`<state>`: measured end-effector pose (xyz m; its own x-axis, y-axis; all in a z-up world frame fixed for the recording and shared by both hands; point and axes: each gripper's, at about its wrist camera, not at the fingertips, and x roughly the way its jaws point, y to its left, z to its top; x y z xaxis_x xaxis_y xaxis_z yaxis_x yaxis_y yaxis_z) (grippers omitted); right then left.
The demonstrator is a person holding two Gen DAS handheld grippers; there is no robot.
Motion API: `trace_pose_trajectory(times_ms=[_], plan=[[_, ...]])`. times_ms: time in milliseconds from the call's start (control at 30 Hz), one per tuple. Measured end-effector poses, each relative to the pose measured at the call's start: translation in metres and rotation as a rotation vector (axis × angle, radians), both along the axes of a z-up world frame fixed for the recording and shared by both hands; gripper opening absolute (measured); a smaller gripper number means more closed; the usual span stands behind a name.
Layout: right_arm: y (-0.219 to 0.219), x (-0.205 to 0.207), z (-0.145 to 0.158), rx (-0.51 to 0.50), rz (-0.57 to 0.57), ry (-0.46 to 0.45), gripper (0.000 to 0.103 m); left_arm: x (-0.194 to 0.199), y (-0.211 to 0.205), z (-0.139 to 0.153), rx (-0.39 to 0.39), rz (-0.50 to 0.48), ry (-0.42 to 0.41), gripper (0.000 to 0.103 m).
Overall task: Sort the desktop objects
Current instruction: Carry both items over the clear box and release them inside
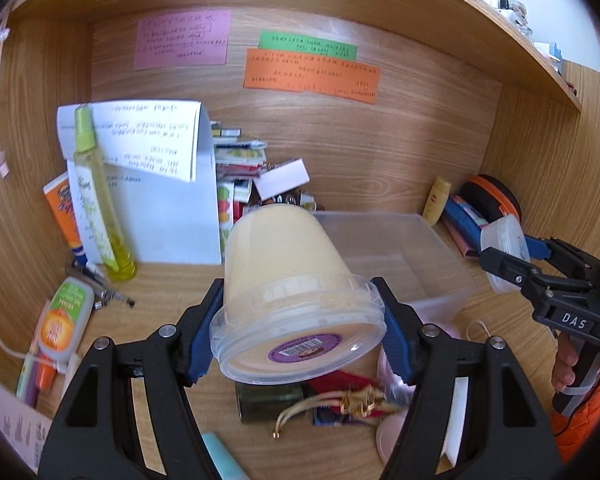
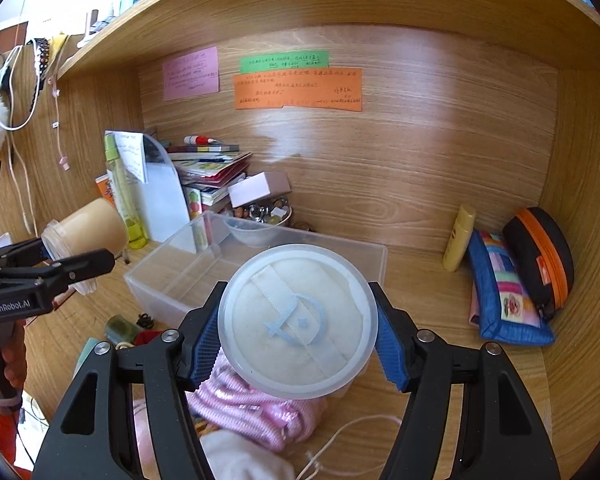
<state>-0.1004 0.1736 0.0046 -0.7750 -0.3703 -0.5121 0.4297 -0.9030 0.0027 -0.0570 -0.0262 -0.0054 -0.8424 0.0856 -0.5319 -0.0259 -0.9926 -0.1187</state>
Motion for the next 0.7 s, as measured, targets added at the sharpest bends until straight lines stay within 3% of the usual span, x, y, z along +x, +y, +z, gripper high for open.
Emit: trace_pose_trajectory(times_ms=[400, 700], plan=[[-0.010, -0.038, 0.008, 0.028, 0.004, 0.006, 0.062, -0.044, -0.005, 0.017, -0.006, -0.020, 0.016, 0.069], [-0.030, -0.070, -0.003, 0.051, 0.022, -0.041, 0.062, -0.073, 0.001, 0.010, -0.022, -0.054, -0.012, 0.069]])
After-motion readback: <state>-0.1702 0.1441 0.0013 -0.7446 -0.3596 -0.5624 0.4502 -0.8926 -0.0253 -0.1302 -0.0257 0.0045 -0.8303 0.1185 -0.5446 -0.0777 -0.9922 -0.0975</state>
